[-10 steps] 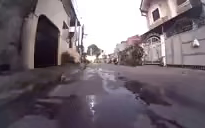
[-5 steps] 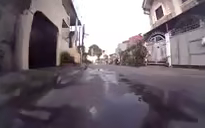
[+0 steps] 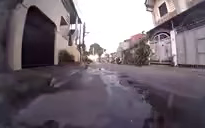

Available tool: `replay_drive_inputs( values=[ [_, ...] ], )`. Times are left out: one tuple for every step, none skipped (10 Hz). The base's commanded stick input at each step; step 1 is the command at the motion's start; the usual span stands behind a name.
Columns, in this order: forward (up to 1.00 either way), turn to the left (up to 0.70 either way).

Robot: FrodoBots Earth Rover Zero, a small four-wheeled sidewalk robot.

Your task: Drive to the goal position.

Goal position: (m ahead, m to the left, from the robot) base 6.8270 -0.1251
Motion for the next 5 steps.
replay_drive_inputs(
  values=[
    [1.0,0.16],
    [0.52,0.0],
    [0.0,0.0],
    [0.0,0.0],
    [0.0,0.0]
  ],
)
